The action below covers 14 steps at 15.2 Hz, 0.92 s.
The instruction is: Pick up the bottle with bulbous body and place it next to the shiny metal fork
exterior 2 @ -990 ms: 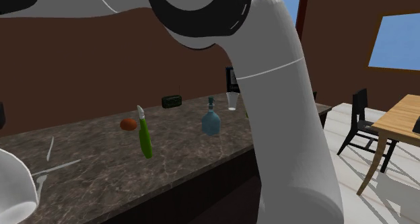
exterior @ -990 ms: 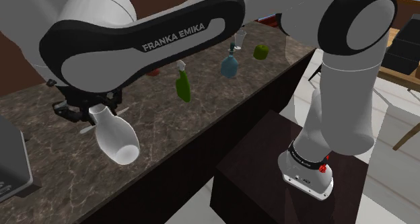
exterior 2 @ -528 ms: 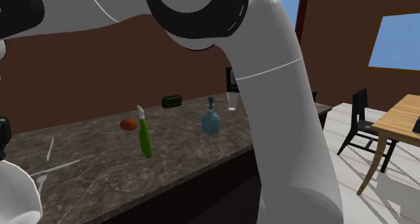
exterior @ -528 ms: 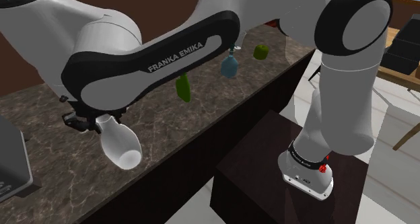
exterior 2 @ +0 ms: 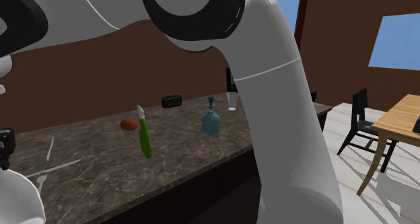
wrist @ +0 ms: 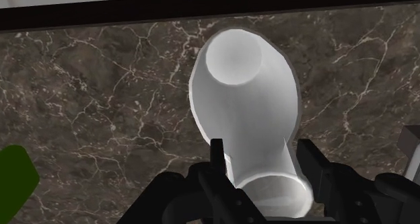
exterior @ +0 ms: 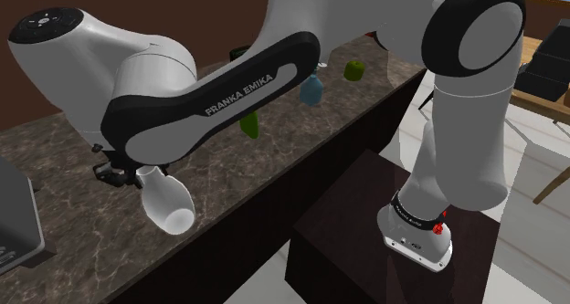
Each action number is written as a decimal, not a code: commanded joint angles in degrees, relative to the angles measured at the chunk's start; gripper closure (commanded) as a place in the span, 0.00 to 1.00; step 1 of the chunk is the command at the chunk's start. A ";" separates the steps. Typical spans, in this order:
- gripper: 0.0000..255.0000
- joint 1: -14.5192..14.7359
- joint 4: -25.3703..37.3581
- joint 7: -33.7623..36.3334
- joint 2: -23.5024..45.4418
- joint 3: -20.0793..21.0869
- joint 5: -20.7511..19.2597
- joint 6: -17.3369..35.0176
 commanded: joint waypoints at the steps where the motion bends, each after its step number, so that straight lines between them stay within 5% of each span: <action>1: 1.00 0.01 -0.02 0.03 -0.01 0.00 -0.02 0.06; 4: 1.00 0.01 -0.02 0.03 -0.01 0.00 -0.02 0.06; 5: 0.00 0.01 -0.02 0.03 0.00 0.00 -0.02 0.07; 10: 0.00 0.01 -0.02 0.03 0.00 0.00 -0.02 0.06; 14: 0.00 0.50 3.95 -0.91 -2.21 0.78 1.34 -5.95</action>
